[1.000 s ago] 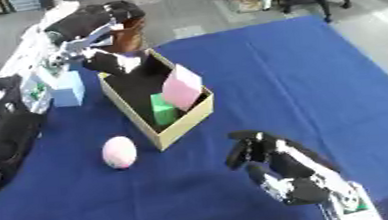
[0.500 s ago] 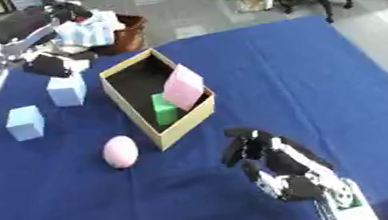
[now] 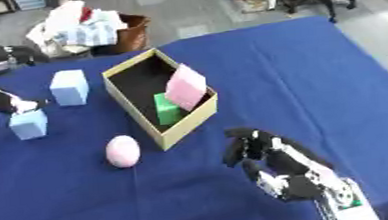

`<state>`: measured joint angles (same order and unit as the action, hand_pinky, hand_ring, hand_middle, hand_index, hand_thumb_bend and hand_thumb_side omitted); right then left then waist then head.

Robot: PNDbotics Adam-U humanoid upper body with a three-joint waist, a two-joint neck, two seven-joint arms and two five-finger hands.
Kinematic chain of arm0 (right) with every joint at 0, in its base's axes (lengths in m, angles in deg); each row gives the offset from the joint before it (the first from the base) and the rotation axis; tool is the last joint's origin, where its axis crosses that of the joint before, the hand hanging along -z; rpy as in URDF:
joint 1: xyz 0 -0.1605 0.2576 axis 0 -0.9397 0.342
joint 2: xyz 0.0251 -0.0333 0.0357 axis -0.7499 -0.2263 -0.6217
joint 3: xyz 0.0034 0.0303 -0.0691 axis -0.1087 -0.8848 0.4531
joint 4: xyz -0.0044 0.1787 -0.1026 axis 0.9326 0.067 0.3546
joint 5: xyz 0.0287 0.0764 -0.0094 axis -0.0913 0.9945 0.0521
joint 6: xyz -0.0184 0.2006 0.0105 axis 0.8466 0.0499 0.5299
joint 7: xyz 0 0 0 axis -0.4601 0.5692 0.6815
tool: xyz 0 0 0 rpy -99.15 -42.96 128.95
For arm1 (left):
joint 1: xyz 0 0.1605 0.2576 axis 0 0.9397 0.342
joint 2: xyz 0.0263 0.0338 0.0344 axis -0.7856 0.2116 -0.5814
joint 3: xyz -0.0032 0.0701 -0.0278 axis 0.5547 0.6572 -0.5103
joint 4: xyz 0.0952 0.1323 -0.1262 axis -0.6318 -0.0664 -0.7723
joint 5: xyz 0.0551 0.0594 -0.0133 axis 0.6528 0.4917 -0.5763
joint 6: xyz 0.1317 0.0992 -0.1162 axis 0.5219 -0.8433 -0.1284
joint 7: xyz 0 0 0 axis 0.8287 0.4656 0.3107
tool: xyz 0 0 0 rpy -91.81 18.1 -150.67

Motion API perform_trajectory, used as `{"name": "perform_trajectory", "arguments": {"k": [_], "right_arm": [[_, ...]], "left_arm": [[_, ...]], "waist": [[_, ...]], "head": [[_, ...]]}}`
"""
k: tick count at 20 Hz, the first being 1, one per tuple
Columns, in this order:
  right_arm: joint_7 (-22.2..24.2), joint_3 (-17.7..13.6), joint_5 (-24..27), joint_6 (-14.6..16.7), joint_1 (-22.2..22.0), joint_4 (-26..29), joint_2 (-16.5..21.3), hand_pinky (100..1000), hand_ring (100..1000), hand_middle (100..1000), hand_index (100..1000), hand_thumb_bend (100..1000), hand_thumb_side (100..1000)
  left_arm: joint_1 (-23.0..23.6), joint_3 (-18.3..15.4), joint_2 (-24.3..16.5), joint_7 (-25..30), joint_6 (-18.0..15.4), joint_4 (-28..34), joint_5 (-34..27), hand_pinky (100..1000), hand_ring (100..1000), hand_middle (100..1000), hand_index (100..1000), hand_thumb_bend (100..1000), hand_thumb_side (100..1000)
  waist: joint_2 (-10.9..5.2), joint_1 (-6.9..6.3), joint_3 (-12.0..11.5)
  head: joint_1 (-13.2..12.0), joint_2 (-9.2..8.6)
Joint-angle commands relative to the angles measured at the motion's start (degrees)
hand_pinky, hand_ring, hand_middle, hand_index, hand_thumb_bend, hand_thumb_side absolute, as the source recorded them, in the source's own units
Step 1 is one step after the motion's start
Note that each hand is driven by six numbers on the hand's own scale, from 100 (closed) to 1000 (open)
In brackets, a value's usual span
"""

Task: Pick up objects on the table and place them in the box.

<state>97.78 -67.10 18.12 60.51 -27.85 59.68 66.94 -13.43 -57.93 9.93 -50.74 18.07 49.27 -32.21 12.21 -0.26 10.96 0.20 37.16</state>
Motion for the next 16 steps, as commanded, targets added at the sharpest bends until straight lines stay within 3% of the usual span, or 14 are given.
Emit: {"name": "perform_trajectory", "arguments": {"k": [1,8,12,16], "right_arm": [[-0.1,-0.5,-0.2,0.3,0.3,0.6,1.1,675,706,651,913,100,443],[-0.2,-0.5,-0.2,0.4,0.3,0.5,1.1,675,706,651,913,100,442],[-0.2,-0.5,-0.3,0.4,0.2,0.5,1.2,674,706,650,913,100,442],[-0.3,-0.6,-0.3,0.4,0.2,0.4,1.1,674,706,650,913,100,440]], "left_arm": [[-0.5,-1.3,-2.2,0.9,-0.5,-2.3,2.0,879,846,862,944,380,477],[0.4,-1.7,-1.9,1.3,-1.3,-6.5,5.0,877,844,859,943,405,547],[0.6,-2.1,-1.4,-0.6,-0.8,-7.9,6.6,860,827,837,932,400,418],[0.7,-2.8,-0.5,-5.8,1.1,-9.8,8.7,854,821,829,928,354,400]], "waist": [[-1.64,-0.21,-0.1],[-1.61,-0.1,-0.2],[-1.62,-0.07,-0.3],[-1.62,0.06,-0.2]], "head": [[0.3,-0.43],[0.4,-0.13],[0.5,-0.05],[0.6,0.01]]}}
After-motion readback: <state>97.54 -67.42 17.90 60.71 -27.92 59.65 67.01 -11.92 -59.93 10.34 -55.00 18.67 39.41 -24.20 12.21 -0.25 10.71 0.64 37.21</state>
